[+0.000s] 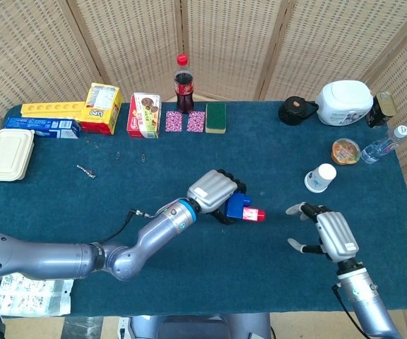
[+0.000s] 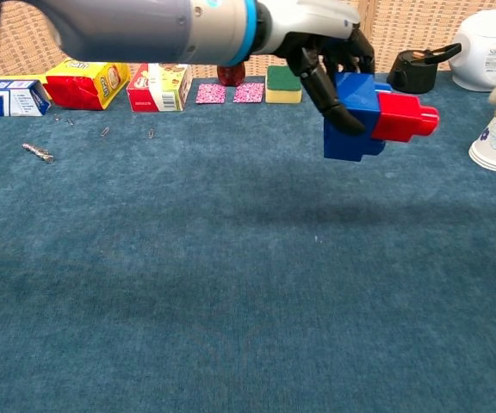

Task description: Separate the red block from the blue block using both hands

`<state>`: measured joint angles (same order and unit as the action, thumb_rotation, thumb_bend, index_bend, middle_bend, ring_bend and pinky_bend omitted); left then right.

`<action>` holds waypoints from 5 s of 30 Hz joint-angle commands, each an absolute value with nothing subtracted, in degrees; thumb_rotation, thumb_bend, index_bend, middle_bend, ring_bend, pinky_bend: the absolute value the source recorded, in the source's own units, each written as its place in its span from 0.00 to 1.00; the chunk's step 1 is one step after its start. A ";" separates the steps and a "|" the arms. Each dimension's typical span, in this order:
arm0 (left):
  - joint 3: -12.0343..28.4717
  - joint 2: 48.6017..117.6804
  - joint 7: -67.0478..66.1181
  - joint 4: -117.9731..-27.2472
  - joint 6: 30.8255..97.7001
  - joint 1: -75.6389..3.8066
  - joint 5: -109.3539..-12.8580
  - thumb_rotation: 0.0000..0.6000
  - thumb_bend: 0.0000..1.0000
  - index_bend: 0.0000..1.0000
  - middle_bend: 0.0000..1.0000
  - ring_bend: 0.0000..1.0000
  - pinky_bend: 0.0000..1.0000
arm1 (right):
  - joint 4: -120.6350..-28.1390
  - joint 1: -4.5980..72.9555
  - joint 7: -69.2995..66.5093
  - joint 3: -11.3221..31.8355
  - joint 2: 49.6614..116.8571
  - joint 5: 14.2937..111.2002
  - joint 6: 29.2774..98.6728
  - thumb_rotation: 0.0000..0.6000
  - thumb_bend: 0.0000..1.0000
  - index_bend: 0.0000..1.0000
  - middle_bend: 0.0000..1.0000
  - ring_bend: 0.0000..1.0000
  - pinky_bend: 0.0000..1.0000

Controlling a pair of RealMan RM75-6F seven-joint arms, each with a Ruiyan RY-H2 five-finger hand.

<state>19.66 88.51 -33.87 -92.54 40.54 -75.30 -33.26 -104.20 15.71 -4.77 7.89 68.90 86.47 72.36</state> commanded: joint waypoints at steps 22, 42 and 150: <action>17.09 94.76 -36.80 -87.14 44.53 -86.93 -21.52 0.73 0.33 0.49 0.39 0.30 0.27 | -106.03 20.72 2.96 10.24 71.37 79.79 68.46 1.00 0.29 0.38 0.39 0.46 0.40; 16.23 96.32 -37.08 -87.54 49.93 -88.05 -20.97 0.73 0.33 0.49 0.39 0.30 0.27 | -108.20 22.08 7.79 9.10 70.75 75.53 66.31 1.00 0.30 0.39 0.39 0.46 0.40; -4.13 75.73 -31.80 -114.90 81.23 -48.21 -54.14 0.73 0.17 0.00 0.06 0.00 0.09 | -100.68 19.08 3.85 7.86 67.12 71.85 73.70 1.00 0.35 0.29 0.29 0.28 0.25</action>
